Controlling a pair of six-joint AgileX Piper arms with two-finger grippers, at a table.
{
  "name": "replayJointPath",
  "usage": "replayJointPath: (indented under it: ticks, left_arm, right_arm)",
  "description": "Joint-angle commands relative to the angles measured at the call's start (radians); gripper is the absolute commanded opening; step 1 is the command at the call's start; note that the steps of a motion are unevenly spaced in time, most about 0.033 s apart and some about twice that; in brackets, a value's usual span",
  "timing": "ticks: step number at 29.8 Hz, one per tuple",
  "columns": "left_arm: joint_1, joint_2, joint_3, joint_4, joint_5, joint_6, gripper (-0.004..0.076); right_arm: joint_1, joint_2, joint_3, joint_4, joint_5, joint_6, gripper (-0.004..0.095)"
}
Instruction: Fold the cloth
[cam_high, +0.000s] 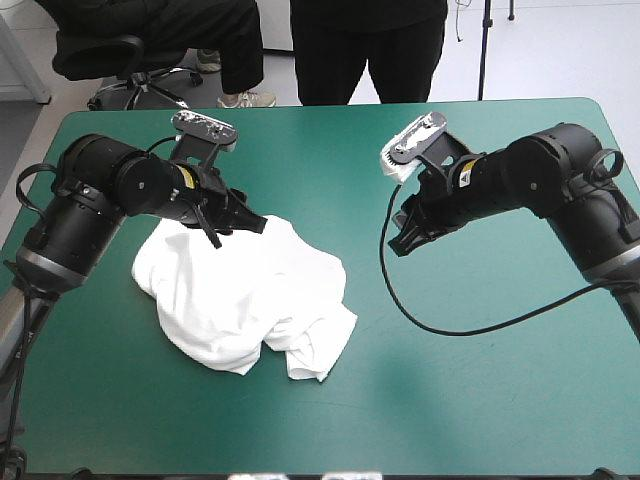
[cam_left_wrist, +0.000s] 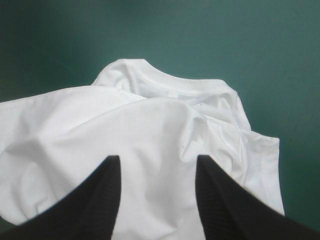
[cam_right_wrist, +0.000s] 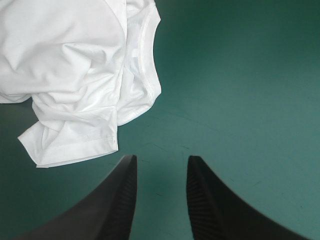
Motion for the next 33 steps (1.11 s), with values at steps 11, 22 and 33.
replayJointPath:
  ticks: [11, 22, 33]
  left_arm:
    - [-0.002, -0.031, -0.024, -0.002, 0.059, -0.004, 0.0338]
    - [-0.002, -0.031, -0.024, -0.004, 0.059, -0.004, 0.0338]
    - [-0.002, -0.031, -0.024, -0.004, 0.059, -0.004, 0.0338]
  right_arm:
    - [-0.003, -0.03, -0.03, 0.028, -0.02, 0.036, 0.032]
    - [-0.208, -0.03, -0.03, 0.016, -0.038, 0.055, 0.032]
    - [-0.573, -0.037, -0.03, 0.016, -0.041, 0.032, 0.032]
